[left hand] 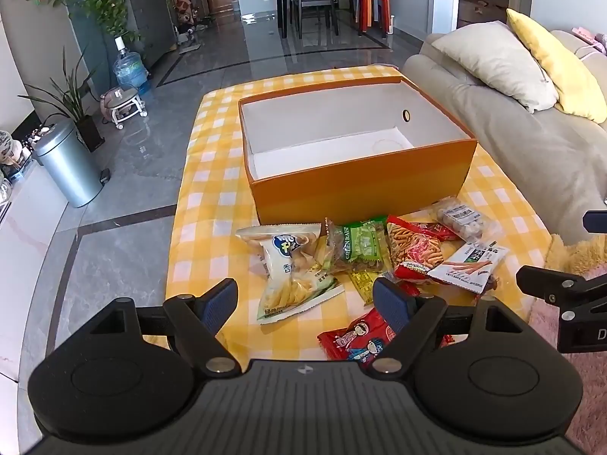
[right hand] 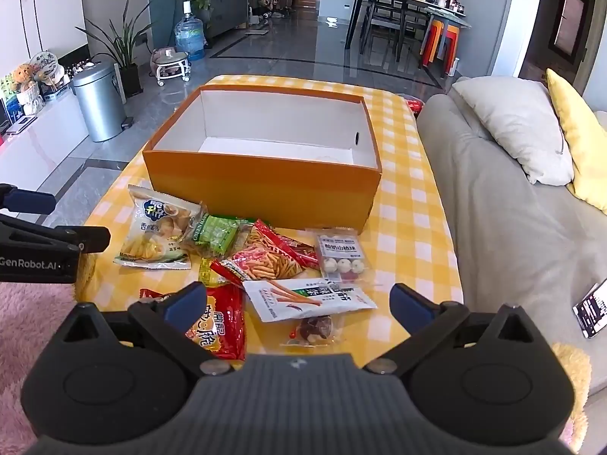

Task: Organize snacks

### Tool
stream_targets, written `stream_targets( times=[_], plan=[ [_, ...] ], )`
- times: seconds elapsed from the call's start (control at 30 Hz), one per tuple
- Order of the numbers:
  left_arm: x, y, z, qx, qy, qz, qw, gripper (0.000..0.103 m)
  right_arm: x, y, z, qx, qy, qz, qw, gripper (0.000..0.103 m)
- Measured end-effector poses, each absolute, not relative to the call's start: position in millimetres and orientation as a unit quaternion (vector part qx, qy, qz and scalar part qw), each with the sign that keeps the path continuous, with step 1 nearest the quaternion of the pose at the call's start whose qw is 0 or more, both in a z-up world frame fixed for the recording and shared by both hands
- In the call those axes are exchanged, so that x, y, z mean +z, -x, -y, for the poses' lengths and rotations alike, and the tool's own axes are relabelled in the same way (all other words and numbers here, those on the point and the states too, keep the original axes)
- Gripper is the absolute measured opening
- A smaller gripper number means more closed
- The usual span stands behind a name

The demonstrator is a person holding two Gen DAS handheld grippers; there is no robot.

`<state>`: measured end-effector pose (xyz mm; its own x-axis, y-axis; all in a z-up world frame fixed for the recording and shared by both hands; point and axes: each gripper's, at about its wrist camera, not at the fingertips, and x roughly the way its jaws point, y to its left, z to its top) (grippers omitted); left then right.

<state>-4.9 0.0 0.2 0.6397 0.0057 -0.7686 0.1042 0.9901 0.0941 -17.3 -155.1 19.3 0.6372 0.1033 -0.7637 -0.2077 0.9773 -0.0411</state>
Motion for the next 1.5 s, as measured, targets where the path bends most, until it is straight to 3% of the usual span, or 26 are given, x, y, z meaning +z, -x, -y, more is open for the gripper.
stream_targets(
  times=[1.5],
  plan=[
    [-0.3,2.3,-2.9,-0.02,-0.064,-0.434,0.898,0.095,23.0,16.7,153.4,0.08,0.068,-0.42,0.902,0.099]
  ],
)
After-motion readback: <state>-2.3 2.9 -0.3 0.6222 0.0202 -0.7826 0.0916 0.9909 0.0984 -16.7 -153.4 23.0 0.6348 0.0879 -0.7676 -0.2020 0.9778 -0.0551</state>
